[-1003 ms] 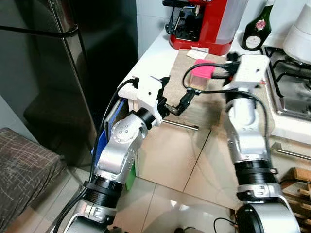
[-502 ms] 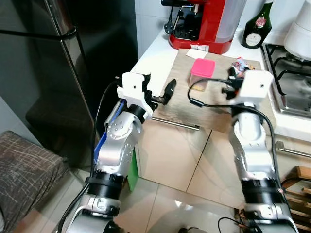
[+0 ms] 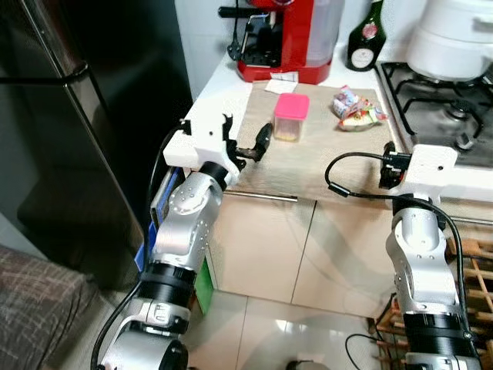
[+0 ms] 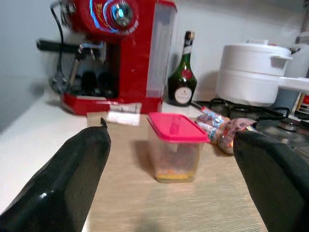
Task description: Restocking fridge
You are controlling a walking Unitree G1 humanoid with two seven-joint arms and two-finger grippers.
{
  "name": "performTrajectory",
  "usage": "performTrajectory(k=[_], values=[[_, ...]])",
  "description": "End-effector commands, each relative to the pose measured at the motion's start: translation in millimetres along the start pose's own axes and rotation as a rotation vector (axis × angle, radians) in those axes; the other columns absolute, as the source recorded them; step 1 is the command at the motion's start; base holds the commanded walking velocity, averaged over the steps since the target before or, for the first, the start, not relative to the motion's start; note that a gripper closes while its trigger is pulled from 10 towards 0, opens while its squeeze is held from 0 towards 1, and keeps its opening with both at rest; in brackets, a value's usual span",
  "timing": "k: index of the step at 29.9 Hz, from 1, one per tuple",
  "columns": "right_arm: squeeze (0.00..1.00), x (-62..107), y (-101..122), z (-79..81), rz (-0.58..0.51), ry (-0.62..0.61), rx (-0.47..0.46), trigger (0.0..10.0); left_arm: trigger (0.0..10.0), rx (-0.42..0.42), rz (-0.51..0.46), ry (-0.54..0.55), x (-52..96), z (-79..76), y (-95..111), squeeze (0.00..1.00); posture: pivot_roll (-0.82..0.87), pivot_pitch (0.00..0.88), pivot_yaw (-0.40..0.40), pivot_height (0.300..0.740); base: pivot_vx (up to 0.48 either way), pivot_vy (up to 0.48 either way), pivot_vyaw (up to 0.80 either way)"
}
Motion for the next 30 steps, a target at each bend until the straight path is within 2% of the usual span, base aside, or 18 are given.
performTrajectory(k=[1, 9, 13, 14, 20, 24, 30], values=[[0.00, -3.3, 7, 12.3, -0.015, 0.036, -0.003, 10.0, 10.0, -0.031, 0.012, 0.035, -0.5, 9.3, -1, 0.00, -0.09, 0.000, 0.079, 0.740, 0.000, 0.000, 0.00], [0.00, -4.3, 12, 25.6, -0.026, 0.071, 0.000, 10.0, 10.0, -0.032, 0.009, 0.035, -4.0, 5.0, 0, 0.00, -0.09, 0.000, 0.084, 0.740, 0.000, 0.000, 0.00], [0.00, -2.2, 10, 22.3, -0.012, 0.057, -0.010, 10.0, 10.0, -0.051, 0.018, 0.040, -0.9, 8.2, -1, 0.00, -0.10, 0.000, 0.089, 0.740, 0.000, 0.000, -0.67], [0.00, 0.6, 7, 16.2, 0.001, 0.045, -0.002, 10.0, 10.0, -0.056, 0.031, 0.046, 5.5, 11.7, -4, 0.00, -0.10, 0.000, 0.087, 0.740, 0.000, 0.000, -0.65], [0.00, 6.7, 0, 11.0, 0.015, 0.039, -0.004, 10.0, 10.0, -0.048, 0.050, 0.060, 16.2, 11.5, -11, 0.00, -0.09, 0.000, 0.079, 0.740, 0.000, 0.000, -0.55], [0.00, 3.6, 5, 19.7, 0.002, 0.061, -0.006, 10.0, 10.0, -0.043, 0.032, 0.096, 9.9, 15.4, -5, 0.00, -0.09, 0.000, 0.077, 0.740, 0.000, 0.000, 0.00], [0.00, 1.9, 9, 23.0, -0.008, 0.073, -0.010, 10.0, 10.0, -0.062, 0.042, 0.120, 7.4, 18.1, -4, 0.00, -0.08, 0.000, 0.076, 0.740, 0.000, 0.000, 0.00]])
Point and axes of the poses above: a point about 5 cm out from each wrist's last joint towards the gripper, its own x axis pointing back from the gripper into the wrist, its own y axis along the axis of the wrist's last joint, z = x × y, the point moved 6 cm from there along -x, pointing out of the wrist towards the gripper, and after that the axes turned 6 degrees about -x, right-handed, at the moved point
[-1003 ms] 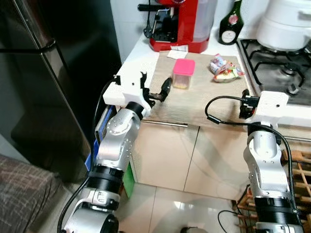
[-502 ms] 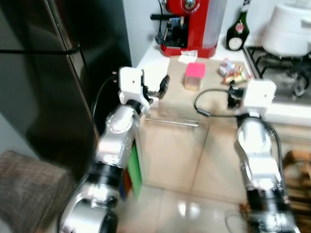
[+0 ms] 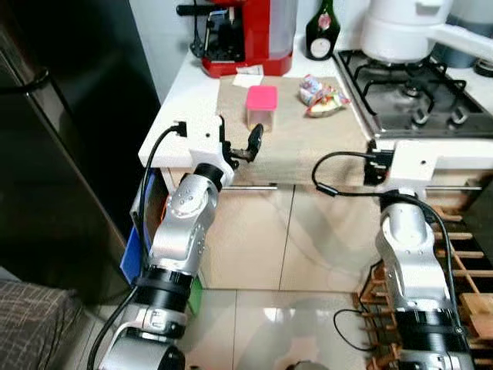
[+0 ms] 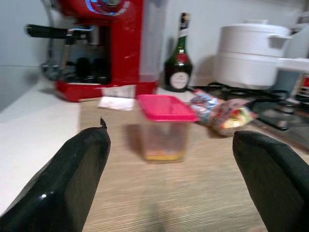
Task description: Restocking fridge
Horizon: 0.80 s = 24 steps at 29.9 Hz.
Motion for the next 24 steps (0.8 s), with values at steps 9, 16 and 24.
performTrajectory(k=[9, 16, 24], values=[[0.00, 26.1, 68, -4.2, -0.327, -0.016, 0.058, 10.0, 10.0, -0.092, -0.163, -0.016, 13.2, 8.9, 37, 0.00, -0.09, 0.000, 0.088, 0.740, 0.000, 0.000, 0.00], [0.00, 50.5, 87, -40.0, -0.381, -0.118, 0.077, 10.0, 10.0, -0.135, -0.424, 0.113, 46.4, 27.6, 116, 0.00, -0.08, 0.000, 0.071, 0.740, 0.000, 0.000, 0.00], [0.00, 39.1, 92, -23.2, -0.392, -0.083, 0.074, 10.0, 10.0, -0.094, -0.349, 0.009, 26.5, 11.8, 96, 0.00, -0.09, 0.000, 0.078, 0.740, 0.214, 0.000, 0.00]])
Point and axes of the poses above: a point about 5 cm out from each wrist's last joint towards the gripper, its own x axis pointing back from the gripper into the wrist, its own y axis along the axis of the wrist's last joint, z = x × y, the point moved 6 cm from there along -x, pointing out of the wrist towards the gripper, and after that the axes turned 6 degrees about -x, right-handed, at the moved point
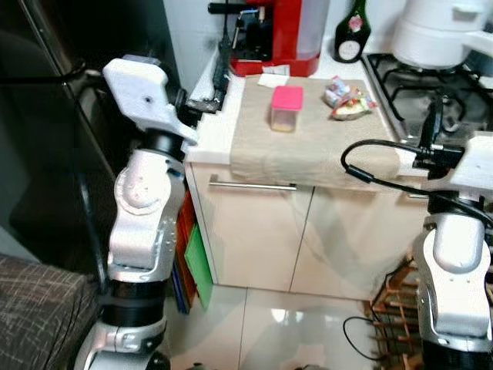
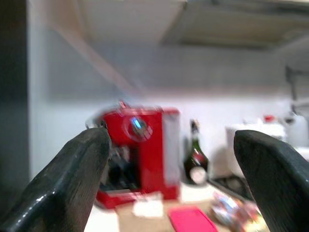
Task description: Restocking fridge
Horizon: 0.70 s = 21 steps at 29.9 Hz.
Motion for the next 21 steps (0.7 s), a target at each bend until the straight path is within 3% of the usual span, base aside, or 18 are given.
performTrajectory(k=[1, 4, 8, 15, 21], values=[[0.00, -3.8, -3, 5.9, 0.014, 0.014, 0.003, 10.0, 10.0, 0.012, 0.029, -0.006, -1.3, -0.7, -6, 0.00, -0.09, 0.000, 0.080, 0.740, 0.480, 0.000, -0.73], [0.00, -5.5, -14, 13.6, 0.059, 0.042, -0.015, 10.0, 10.0, 0.028, 0.059, 0.017, -2.3, 2.6, -11, 0.00, -0.10, 0.000, 0.085, 0.740, 0.480, 0.000, -0.73], [0.00, -7.4, -24, 23.6, 0.111, 0.077, -0.014, 10.0, 10.0, 0.012, 0.102, 0.076, -2.0, 10.3, -19, 0.00, -0.09, 0.000, 0.084, 0.740, 0.480, 0.000, 0.00], [0.00, -8.1, -33, 31.0, 0.151, 0.095, -0.027, 10.0, 10.0, 0.040, 0.167, 0.143, 1.7, 22.0, -35, 0.00, -0.08, 0.000, 0.073, 0.740, 0.000, 0.000, 0.00], [0.00, -8.1, -33, 31.0, 0.151, 0.095, -0.027, 10.0, 10.0, 0.040, 0.167, 0.143, 1.7, 22.0, -35, 0.00, -0.08, 0.000, 0.073, 0.740, 0.000, 0.000, 0.00]])
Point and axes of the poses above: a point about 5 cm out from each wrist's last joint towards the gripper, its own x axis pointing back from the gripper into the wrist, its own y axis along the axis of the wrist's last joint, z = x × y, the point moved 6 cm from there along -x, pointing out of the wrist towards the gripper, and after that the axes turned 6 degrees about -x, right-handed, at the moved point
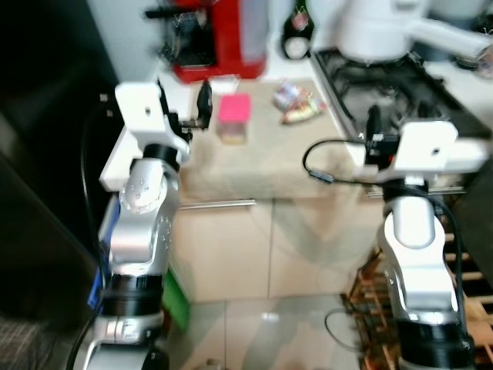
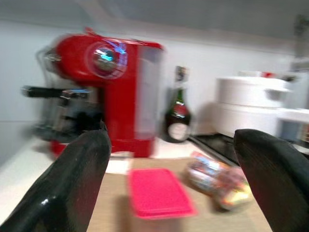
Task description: Restocking fridge
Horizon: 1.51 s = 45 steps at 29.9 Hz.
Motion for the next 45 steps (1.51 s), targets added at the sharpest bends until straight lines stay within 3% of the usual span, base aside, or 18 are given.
performTrajectory(k=[1, 45], values=[[0.00, -0.6, 4.6, 8.7, -0.009, 0.021, -0.021, 10.0, 10.0, -0.015, -0.013, 0.027, -0.5, 11.5, 5.7, 0.00, -0.08, 0.000, 0.073, 0.740, 0.000, 0.000, 0.00], [0.00, -0.6, 4.6, 8.7, -0.009, 0.021, -0.021, 10.0, 10.0, -0.015, -0.013, 0.027, -0.5, 11.5, 5.7, 0.00, -0.08, 0.000, 0.073, 0.740, 0.000, 0.000, 0.00]])
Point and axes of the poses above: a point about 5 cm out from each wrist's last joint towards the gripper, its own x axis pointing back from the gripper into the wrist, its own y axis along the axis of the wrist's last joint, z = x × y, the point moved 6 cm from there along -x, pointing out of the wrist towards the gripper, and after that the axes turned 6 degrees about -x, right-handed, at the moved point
